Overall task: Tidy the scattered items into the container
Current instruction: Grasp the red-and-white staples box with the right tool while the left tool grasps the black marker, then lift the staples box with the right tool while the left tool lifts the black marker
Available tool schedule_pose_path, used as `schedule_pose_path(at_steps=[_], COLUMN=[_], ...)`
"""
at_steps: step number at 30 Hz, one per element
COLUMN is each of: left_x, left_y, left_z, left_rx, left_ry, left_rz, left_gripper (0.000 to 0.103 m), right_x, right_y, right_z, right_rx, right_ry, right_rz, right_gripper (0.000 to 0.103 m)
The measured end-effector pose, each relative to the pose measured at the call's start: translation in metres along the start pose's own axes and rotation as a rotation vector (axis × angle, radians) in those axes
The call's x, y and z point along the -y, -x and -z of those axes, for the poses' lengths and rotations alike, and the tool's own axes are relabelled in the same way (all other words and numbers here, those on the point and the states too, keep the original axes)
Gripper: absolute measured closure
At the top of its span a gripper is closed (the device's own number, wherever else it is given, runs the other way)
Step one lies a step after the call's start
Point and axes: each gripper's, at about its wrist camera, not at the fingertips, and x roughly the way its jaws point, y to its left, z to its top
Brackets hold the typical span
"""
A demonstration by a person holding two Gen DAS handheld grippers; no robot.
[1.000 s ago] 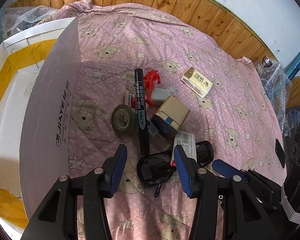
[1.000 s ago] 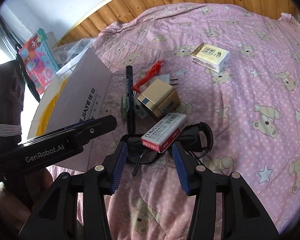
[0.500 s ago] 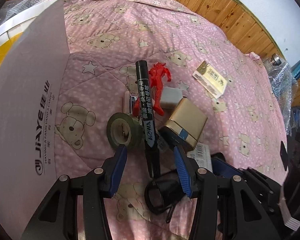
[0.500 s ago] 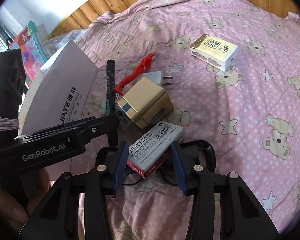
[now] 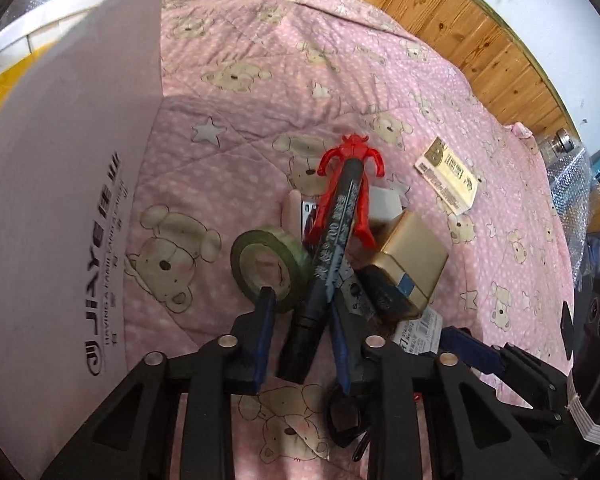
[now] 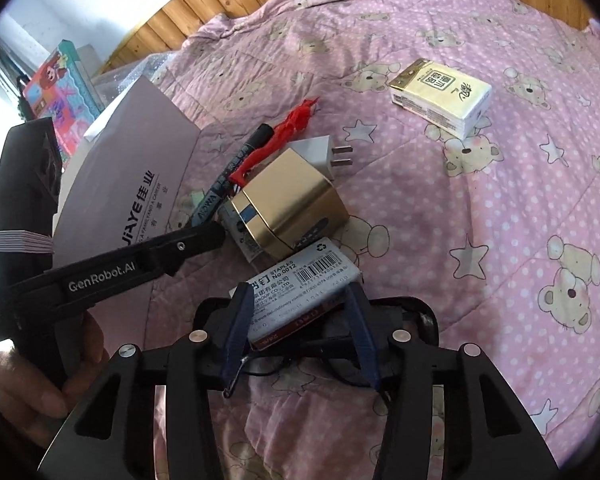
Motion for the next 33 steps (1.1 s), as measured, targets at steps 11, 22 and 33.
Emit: schedule_pose_path(at_steps=[11,22,33], left_x=[0.003,0.007,0.007], left_y=[0.01,0.009,0.005], left_z=[-0.006,0.001,-0.005], left_rx=[0.058,0.034,0.073], left_ry=[-0.034,-0.051,-0.077], left_rz=[0.038,0.072,0.036], left_gripper=[0.081,0.082,0.088], right_x=[0.005,0.018,0.015], right_y=[-0.006,-0.008,-0.018], right_z=[-0.003,-0.01,-0.023], right_rx=[-0.021,-0.029,-0.029], right_ry=[-0.044,-0.093,-0.115], right_rz=[0.033,0.01,0.019], right_gripper=[0.067,0.053,0.065])
